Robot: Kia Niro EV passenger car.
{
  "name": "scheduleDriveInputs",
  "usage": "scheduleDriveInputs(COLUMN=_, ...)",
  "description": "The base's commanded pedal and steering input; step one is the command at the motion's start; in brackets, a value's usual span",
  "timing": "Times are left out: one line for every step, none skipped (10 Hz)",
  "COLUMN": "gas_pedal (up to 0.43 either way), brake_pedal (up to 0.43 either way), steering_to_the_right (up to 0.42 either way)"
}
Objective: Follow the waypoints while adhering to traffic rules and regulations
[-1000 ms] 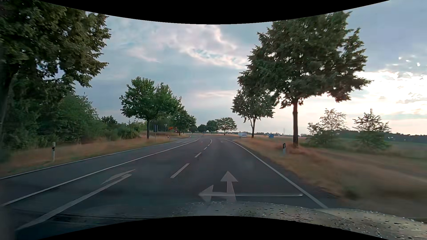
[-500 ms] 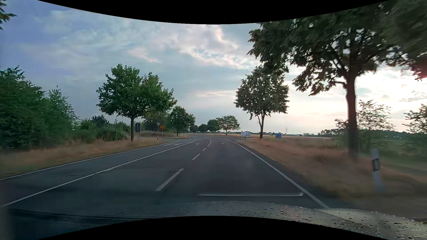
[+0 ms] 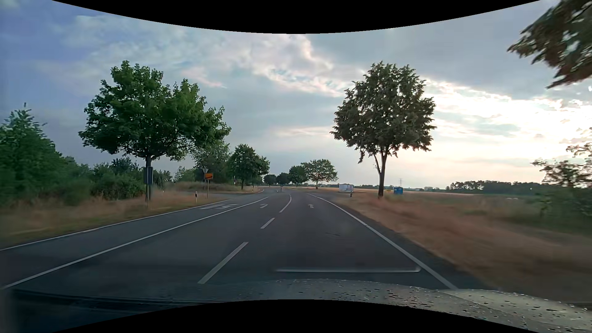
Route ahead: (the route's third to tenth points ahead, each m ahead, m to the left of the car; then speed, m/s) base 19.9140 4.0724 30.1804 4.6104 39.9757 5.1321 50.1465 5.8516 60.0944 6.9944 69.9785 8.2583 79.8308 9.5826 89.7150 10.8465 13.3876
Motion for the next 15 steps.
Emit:
scheduleDriveInputs(gas_pedal=0.020, brake_pedal=0.000, steering_to_the_right=-0.010)
scheduleDriveInputs(gas_pedal=0.020, brake_pedal=0.000, steering_to_the_right=-0.010)
scheduleDriveInputs(gas_pedal=0.020, brake_pedal=0.000, steering_to_the_right=-0.010)
scheduleDriveInputs(gas_pedal=0.020, brake_pedal=0.000, steering_to_the_right=-0.011)
scheduleDriveInputs(gas_pedal=0.020, brake_pedal=0.000, steering_to_the_right=-0.012)
scheduleDriveInputs(gas_pedal=0.020, brake_pedal=0.000, steering_to_the_right=-0.012)
scheduleDriveInputs(gas_pedal=0.028, brake_pedal=0.000, steering_to_the_right=-0.012)
scheduleDriveInputs(gas_pedal=0.039, brake_pedal=0.000, steering_to_the_right=-0.012)
scheduleDriveInputs(gas_pedal=0.047, brake_pedal=0.000, steering_to_the_right=-0.012)
scheduleDriveInputs(gas_pedal=0.059, brake_pedal=0.000, steering_to_the_right=-0.012)
scheduleDriveInputs(gas_pedal=0.067, brake_pedal=0.000, steering_to_the_right=-0.012)
scheduleDriveInputs(gas_pedal=0.067, brake_pedal=0.000, steering_to_the_right=-0.012)
scheduleDriveInputs(gas_pedal=0.079, brake_pedal=0.000, steering_to_the_right=-0.012)
scheduleDriveInputs(gas_pedal=0.079, brake_pedal=0.000, steering_to_the_right=-0.011)
scheduleDriveInputs(gas_pedal=0.087, brake_pedal=0.000, steering_to_the_right=-0.011)
